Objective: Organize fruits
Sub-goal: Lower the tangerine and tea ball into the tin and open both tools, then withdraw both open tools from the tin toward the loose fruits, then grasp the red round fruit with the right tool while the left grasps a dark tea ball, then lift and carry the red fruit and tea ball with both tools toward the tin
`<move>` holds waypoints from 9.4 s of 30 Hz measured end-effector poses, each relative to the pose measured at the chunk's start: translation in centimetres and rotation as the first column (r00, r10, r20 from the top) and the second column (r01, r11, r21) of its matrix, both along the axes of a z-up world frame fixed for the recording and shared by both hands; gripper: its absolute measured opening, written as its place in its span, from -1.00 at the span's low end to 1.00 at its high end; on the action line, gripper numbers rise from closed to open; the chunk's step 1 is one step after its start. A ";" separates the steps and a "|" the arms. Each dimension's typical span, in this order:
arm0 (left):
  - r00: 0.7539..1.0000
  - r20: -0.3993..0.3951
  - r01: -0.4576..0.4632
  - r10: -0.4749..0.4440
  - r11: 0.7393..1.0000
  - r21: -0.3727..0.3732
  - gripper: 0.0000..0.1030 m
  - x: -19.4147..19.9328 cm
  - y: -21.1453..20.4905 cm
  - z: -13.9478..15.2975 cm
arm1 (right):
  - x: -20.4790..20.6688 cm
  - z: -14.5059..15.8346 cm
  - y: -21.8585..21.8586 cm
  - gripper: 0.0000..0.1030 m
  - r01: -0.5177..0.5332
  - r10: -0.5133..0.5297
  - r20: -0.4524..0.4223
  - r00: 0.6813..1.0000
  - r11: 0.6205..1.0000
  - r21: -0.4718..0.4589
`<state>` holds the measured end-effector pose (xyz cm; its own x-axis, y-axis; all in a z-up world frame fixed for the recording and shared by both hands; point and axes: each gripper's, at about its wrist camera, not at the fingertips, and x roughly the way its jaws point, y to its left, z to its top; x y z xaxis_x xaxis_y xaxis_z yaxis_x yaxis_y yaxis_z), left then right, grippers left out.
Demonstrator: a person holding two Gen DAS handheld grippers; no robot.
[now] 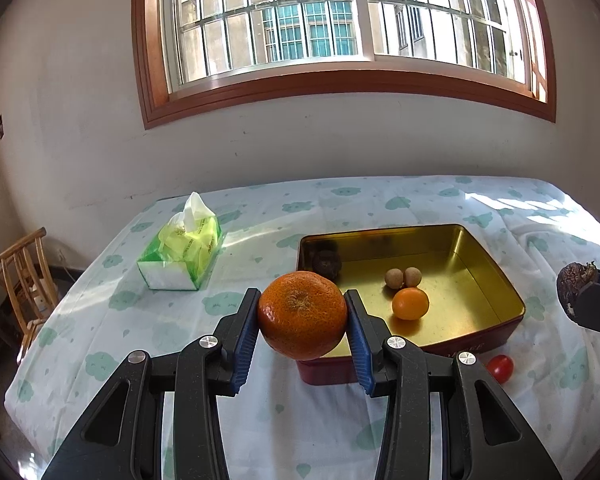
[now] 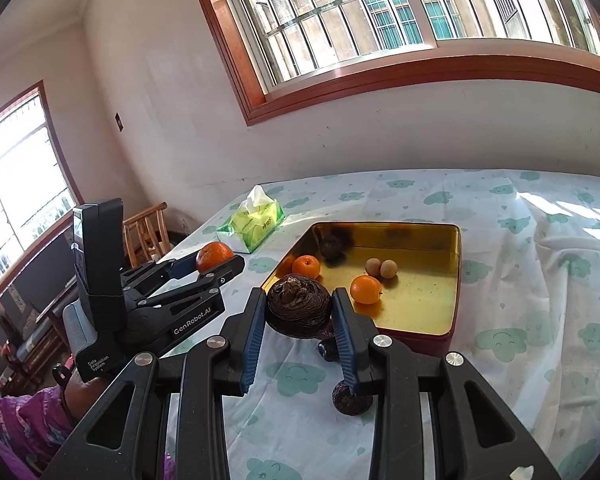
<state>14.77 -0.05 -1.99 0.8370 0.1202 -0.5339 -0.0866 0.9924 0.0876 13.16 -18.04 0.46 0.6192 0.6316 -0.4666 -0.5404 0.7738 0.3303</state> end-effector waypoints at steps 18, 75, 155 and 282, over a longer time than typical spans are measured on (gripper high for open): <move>0.998 -0.051 0.042 -0.041 0.999 0.028 -0.17 5.6 -0.8 -1.8 | 5.9 -2.0 -0.1 -0.40 0.017 -0.017 -0.054 0.998 1.000 -0.003; 0.966 -0.241 0.137 -0.094 0.976 0.168 -0.16 16.2 -1.5 -6.4 | 17.0 -7.6 0.1 -0.40 0.023 -0.027 -0.153 0.988 0.999 -0.028; 0.942 -0.115 0.308 -0.315 0.949 -0.069 0.55 0.5 -0.7 -5.2 | 5.5 -11.2 -4.2 -0.21 -0.047 0.039 -0.252 0.967 0.999 -0.027; 0.984 -0.093 0.144 -0.151 0.987 -0.074 -0.34 -2.4 -0.1 -2.3 | -0.1 -2.0 -1.4 -0.47 -0.001 -0.001 -0.044 0.999 0.998 -0.063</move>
